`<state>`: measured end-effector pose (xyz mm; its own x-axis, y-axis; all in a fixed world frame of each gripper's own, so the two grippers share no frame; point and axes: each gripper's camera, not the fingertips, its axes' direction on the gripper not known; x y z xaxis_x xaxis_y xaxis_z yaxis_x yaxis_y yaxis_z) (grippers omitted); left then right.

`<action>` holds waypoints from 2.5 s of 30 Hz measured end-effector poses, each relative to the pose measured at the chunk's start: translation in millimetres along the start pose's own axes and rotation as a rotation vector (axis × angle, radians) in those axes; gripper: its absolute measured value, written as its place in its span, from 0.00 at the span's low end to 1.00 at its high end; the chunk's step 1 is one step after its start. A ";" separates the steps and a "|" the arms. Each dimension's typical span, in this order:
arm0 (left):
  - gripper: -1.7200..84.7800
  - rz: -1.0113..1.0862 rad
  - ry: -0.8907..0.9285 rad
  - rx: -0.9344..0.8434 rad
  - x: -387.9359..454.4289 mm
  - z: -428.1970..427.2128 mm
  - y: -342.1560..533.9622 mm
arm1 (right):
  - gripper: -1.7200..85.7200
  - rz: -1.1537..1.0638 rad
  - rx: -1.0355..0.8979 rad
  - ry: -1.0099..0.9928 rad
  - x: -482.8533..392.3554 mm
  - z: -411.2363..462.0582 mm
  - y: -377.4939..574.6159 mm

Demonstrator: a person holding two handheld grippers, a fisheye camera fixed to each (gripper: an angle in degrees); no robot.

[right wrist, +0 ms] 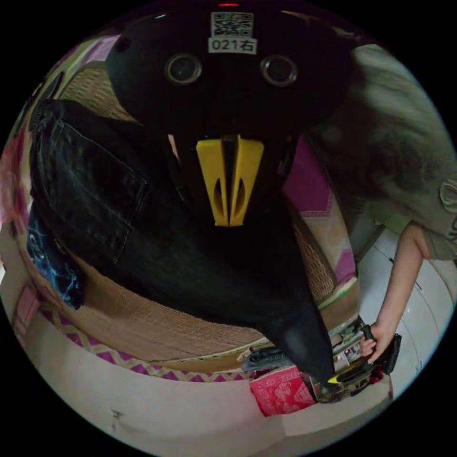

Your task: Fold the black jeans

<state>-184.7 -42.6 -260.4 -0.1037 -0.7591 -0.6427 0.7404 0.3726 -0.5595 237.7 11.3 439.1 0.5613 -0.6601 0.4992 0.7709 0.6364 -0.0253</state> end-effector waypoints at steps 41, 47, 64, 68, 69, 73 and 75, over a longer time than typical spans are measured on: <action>0.02 0.366 0.642 -0.397 242.1 143.7 262.7 | 0.06 1.247 0.816 -0.366 363.3 -216.5 189.6; 0.01 0.288 0.621 -0.345 172.9 99.7 277.9 | 0.04 0.636 0.717 0.073 188.0 -287.2 4.6; 0.01 0.082 0.467 -0.275 26.3 43.7 309.4 | 0.02 -0.378 0.168 0.570 -255.0 92.9 -213.8; 0.01 0.041 0.487 -0.238 16.6 55.3 297.9 | 0.02 -0.436 0.032 0.491 -266.8 152.1 -216.5; 0.01 0.024 0.491 -0.226 14.8 59.9 293.1 | 0.02 -0.447 -0.024 0.449 -266.3 175.5 -212.5; 0.01 -0.036 0.458 -0.197 8.2 77.2 271.4 | 0.04 -0.468 -0.011 0.423 -256.6 174.8 -202.4; 0.01 -0.037 0.419 -0.183 6.1 84.6 258.6 | 0.06 -0.503 -0.065 0.351 -245.9 162.3 -198.2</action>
<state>62.3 4.0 -364.7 -0.4150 -0.5064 -0.7559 0.6055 0.4664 -0.6449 -101.9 112.2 461.9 0.1815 -0.9720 0.1494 0.9775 0.1949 0.0809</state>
